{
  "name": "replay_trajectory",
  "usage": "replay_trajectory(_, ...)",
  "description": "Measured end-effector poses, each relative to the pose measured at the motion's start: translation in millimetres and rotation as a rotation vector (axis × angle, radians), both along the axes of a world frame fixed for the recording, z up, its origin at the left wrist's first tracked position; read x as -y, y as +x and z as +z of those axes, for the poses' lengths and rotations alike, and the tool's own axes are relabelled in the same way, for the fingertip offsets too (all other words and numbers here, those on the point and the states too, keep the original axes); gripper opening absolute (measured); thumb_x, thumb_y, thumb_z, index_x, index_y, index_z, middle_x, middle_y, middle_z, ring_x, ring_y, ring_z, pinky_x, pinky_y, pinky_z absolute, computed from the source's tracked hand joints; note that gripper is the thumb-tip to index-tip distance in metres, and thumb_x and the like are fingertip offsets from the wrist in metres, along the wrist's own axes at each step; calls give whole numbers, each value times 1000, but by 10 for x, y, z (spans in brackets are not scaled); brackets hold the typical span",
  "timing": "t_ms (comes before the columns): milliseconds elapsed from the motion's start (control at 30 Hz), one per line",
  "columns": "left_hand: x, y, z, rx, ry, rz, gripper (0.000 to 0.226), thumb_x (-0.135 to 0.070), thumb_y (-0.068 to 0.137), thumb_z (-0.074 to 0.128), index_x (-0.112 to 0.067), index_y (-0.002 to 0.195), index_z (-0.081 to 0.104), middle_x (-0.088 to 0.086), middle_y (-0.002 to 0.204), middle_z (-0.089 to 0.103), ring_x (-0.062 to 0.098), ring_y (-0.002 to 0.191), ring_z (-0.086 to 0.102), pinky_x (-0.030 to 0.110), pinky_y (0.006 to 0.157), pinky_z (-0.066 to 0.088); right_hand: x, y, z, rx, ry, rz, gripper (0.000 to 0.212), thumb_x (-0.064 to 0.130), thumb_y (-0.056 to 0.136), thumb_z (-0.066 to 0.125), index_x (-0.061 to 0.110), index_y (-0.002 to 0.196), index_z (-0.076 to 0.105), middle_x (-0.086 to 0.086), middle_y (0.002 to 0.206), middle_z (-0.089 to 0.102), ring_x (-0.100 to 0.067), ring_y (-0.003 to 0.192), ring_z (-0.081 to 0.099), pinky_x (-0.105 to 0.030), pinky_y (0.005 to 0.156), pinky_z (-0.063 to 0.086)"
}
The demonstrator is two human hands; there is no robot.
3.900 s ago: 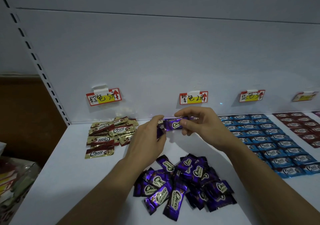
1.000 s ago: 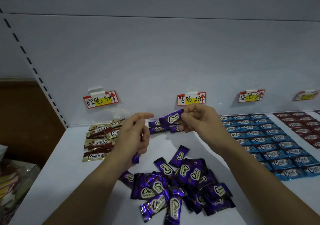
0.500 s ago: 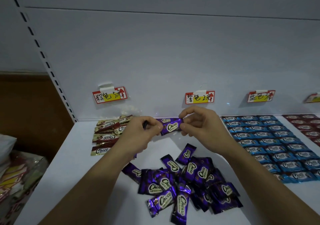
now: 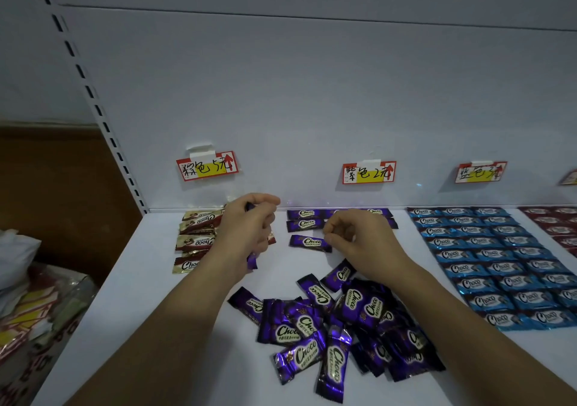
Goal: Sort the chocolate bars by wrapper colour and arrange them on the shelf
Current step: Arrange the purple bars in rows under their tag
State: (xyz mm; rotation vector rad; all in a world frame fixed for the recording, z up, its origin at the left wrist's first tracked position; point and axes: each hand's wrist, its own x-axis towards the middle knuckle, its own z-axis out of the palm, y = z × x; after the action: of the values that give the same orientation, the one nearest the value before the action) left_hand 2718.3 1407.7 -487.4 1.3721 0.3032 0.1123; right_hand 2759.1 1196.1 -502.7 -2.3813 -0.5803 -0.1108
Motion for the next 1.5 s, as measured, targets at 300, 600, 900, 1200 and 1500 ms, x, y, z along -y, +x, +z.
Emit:
replay_trajectory(300, 25, -23, 76, -4, -710, -35, 13, -13, 95, 50, -9, 102, 59, -4, 61, 33, 7, 42, 25, 19, 37, 24, -112, -2, -77, 167, -154, 95, 15, 13, 91, 70, 21, 98, 80, 3, 93, 71, -11, 81, 62, -26, 80, 52)
replay_trajectory(600, 30, -35, 66, 42, -810, 14, 24, -9, 75, 53, -8, 98, 61, -4, 63, 31, 8, 46, 28, 20, 43, 29, -147, 30, -107, 216, -163, 60, 16, 14, 91, 70, 21, 101, 80, 3, 95, 71, -11, 82, 61, -25, 81, 51)
replay_trajectory(900, 153, -53, 38, 126, -835, 39, 36, 2, 70, 34, -8, 92, 60, 1, 65, 36, 15, 55, 37, 29, 58, 43, -141, -104, 161, -49, 215, 45, 8, 21, 93, 69, 22, 94, 77, 9, 82, 73, -5, 74, 67, -14, 68, 50)
replay_trajectory(1200, 386, -148, 82, 229, -676, -62, 33, 1, 68, 33, -3, 90, 57, 9, 67, 44, 23, 67, 51, 34, 68, 49, -211, -276, 267, -365, 478, 235, 24, 3, 79, 83, 4, 94, 63, -16, 79, 71, -30, 74, 72, -39, 73, 61)
replay_trajectory(1500, 175, -59, -102, 448, 357, 40, 46, 10, 91, 33, -12, 101, 72, -1, 77, 64, 5, 55, 46, 20, 53, 38, 315, -48, 518, -303, 334, 156, 13, 0, 89, 71, 11, 96, 68, -9, 92, 72, -21, 80, 72, -31, 71, 59)
